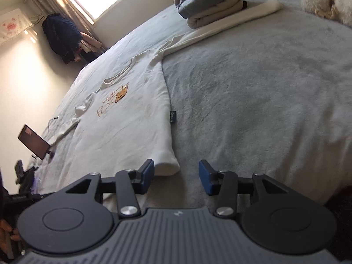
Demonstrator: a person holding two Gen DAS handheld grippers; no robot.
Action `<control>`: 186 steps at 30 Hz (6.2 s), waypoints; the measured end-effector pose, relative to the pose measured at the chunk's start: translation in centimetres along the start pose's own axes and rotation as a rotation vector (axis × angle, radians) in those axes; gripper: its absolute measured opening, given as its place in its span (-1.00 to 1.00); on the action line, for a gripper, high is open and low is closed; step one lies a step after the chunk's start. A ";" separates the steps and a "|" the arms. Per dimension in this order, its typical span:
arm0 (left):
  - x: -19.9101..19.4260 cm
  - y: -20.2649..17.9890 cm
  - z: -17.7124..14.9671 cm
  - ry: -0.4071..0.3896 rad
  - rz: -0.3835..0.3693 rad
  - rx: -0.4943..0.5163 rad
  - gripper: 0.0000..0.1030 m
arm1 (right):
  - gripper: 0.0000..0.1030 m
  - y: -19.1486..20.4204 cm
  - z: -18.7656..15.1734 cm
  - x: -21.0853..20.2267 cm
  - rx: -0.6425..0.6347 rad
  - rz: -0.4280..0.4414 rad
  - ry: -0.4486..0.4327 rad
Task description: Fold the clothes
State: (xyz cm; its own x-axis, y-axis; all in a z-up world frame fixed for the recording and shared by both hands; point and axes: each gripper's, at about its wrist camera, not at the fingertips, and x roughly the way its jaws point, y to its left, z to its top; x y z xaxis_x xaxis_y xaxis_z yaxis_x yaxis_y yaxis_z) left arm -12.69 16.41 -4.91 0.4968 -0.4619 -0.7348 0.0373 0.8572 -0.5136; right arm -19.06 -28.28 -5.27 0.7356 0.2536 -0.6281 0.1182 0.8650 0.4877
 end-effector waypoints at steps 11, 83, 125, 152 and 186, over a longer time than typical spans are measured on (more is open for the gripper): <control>-0.5 0.0 -2.1 -0.111 0.039 -0.038 -0.40 | -0.22 3.2 -3.6 1.8 -0.300 -0.182 -0.171; 8.0 -5.7 4.7 -0.256 0.172 0.554 0.79 | 0.19 6.5 5.6 11.9 -0.470 -0.049 -0.079; 15.1 -6.4 19.3 -0.236 0.388 0.131 0.99 | -0.83 -9.0 23.0 18.2 0.336 -0.335 -0.363; 13.6 -6.1 20.3 -0.195 0.338 0.107 0.99 | -0.85 14.6 22.0 17.7 -0.358 -0.125 -0.528; 17.7 -14.7 19.2 -0.253 0.203 0.488 0.78 | 0.08 8.2 20.7 19.3 -0.287 0.231 -0.118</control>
State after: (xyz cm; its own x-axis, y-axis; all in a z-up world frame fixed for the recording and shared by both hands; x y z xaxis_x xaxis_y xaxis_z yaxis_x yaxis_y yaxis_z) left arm 12.17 -0.02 -1.86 0.7252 -0.2599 -0.6376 0.2849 0.9563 -0.0658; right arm 9.88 -25.28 -0.85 0.7949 0.4186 -0.4391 -0.2386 0.8812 0.4081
